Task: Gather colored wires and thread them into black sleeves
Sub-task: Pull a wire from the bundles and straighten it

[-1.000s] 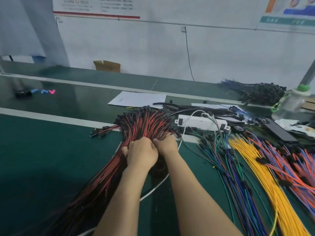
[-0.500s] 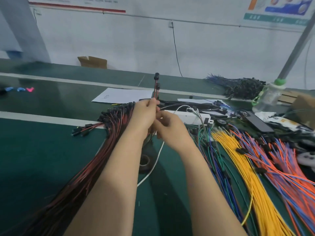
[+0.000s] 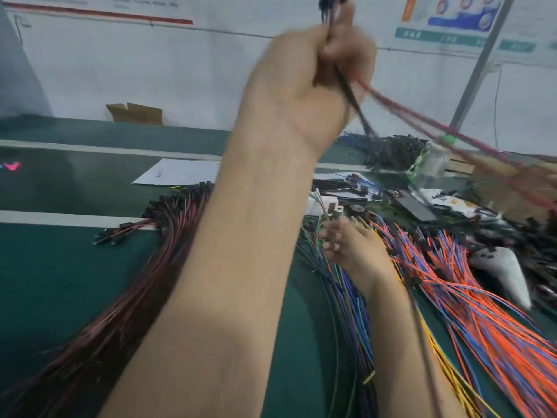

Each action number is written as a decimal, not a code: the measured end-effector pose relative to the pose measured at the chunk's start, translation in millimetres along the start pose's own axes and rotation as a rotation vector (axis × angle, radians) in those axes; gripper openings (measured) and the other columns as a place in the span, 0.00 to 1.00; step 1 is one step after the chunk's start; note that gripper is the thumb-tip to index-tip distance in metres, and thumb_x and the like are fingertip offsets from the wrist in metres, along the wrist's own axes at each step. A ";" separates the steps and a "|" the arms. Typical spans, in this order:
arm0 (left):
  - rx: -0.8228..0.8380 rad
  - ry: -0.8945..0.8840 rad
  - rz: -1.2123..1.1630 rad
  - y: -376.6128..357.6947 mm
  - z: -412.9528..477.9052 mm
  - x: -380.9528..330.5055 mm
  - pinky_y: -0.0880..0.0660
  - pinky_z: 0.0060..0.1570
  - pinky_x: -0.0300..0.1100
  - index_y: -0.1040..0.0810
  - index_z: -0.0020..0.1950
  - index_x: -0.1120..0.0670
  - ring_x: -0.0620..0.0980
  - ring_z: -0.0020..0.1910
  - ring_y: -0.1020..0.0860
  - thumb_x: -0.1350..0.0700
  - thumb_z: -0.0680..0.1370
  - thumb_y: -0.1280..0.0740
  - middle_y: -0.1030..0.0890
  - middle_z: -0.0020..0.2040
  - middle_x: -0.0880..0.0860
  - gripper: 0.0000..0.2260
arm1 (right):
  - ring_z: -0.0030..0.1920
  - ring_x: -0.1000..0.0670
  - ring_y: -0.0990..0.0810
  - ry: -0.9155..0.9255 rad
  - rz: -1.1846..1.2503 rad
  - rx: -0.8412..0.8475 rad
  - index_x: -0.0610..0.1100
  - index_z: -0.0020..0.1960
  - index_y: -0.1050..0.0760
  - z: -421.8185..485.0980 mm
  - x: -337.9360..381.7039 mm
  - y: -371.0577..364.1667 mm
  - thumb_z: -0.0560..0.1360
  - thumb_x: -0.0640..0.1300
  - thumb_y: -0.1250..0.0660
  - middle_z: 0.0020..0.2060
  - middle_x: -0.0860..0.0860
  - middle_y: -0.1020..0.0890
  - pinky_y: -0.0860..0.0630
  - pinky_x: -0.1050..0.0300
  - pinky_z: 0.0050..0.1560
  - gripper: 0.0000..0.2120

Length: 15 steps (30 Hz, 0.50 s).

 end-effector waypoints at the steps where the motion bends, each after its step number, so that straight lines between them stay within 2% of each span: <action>1: -0.034 0.098 0.011 12.0 1.9 16.0 0.37 0.16 0.30 0.33 0.34 0.62 0.45 0.26 0.40 0.73 0.75 0.51 0.40 0.31 0.52 0.15 | 0.25 0.55 0.24 -0.027 0.066 0.024 0.40 0.45 0.24 0.0 0.6 4.2 0.82 0.49 0.44 0.32 0.48 0.19 0.28 0.66 0.25 0.17; 3: -0.144 0.283 0.040 46.8 -2.7 53.4 0.39 0.15 0.28 0.30 0.39 0.61 0.41 0.20 0.37 0.66 0.81 0.49 0.36 0.32 0.50 0.13 | 0.25 0.55 0.24 -0.075 0.142 0.084 0.41 0.45 0.23 -1.8 1.2 13.5 0.82 0.54 0.48 0.31 0.49 0.18 0.28 0.66 0.26 0.21; 5: -0.263 0.374 0.263 93.2 -14.6 90.4 0.40 0.16 0.27 0.28 0.42 0.59 0.39 0.18 0.36 0.62 0.82 0.45 0.34 0.32 0.49 0.11 | 0.26 0.54 0.23 -0.099 0.134 0.156 0.43 0.43 0.23 -3.1 -3.0 17.3 0.81 0.57 0.48 0.28 0.51 0.19 0.28 0.61 0.31 0.22; 8: -0.365 0.436 0.608 150.6 -35.9 129.7 0.37 0.19 0.29 0.26 0.42 0.57 0.38 0.20 0.33 0.61 0.82 0.43 0.29 0.31 0.50 0.11 | 0.26 0.53 0.26 -0.067 -0.067 0.195 0.42 0.38 0.22 -7.6 -16.5 16.6 0.78 0.54 0.38 0.26 0.49 0.24 0.26 0.59 0.31 0.18; 10: -0.364 0.441 0.682 172.0 -44.4 140.3 0.31 0.21 0.31 0.24 0.44 0.56 0.39 0.22 0.29 0.61 0.82 0.43 0.25 0.29 0.49 0.11 | 0.25 0.52 0.28 -0.036 -0.286 0.159 0.40 0.39 0.21 -8.2 -27.4 13.2 0.78 0.47 0.35 0.27 0.47 0.26 0.28 0.58 0.31 0.14; 11: -0.362 0.440 0.715 178.6 -46.6 142.3 0.28 0.23 0.33 0.23 0.44 0.55 0.40 0.23 0.26 0.61 0.82 0.43 0.23 0.27 0.48 0.12 | 0.26 0.51 0.28 -0.027 -0.354 0.136 0.39 0.40 0.21 -7.8 -32.3 11.1 0.79 0.45 0.35 0.29 0.45 0.26 0.27 0.55 0.32 0.12; 13: -0.391 0.419 0.847 189.7 -48.0 142.6 0.25 0.26 0.37 0.24 0.41 0.56 0.45 0.26 0.22 0.62 0.82 0.43 0.22 0.27 0.48 0.13 | 0.34 0.47 0.25 -0.006 -0.442 0.070 0.38 0.43 0.20 -6.1 -40.1 7.2 0.79 0.42 0.36 0.34 0.41 0.23 0.24 0.45 0.42 0.11; 14: -0.427 0.406 0.948 194.7 -48.4 140.0 0.25 0.28 0.38 0.25 0.40 0.56 0.48 0.29 0.22 0.62 0.82 0.43 0.21 0.30 0.51 0.13 | 0.37 0.46 0.25 0.012 -0.511 0.022 0.38 0.44 0.19 -5.1 -42.0 6.9 0.79 0.42 0.37 0.36 0.42 0.22 0.24 0.44 0.46 0.11; 15: -0.472 0.384 1.041 199.6 -48.4 135.5 0.25 0.30 0.39 0.26 0.41 0.56 0.50 0.31 0.22 0.62 0.82 0.44 0.21 0.34 0.53 0.12 | 0.39 0.47 0.25 0.036 -0.614 -0.027 0.39 0.45 0.19 -3.5 -42.5 7.1 0.79 0.44 0.37 0.36 0.44 0.21 0.26 0.48 0.45 0.11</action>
Point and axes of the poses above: each hand's wrist, its own z-axis towards the middle knuckle, its own y-axis out of the back of the hand, x = y × z, the point moved 1 cm from there along z, towards the middle knuckle
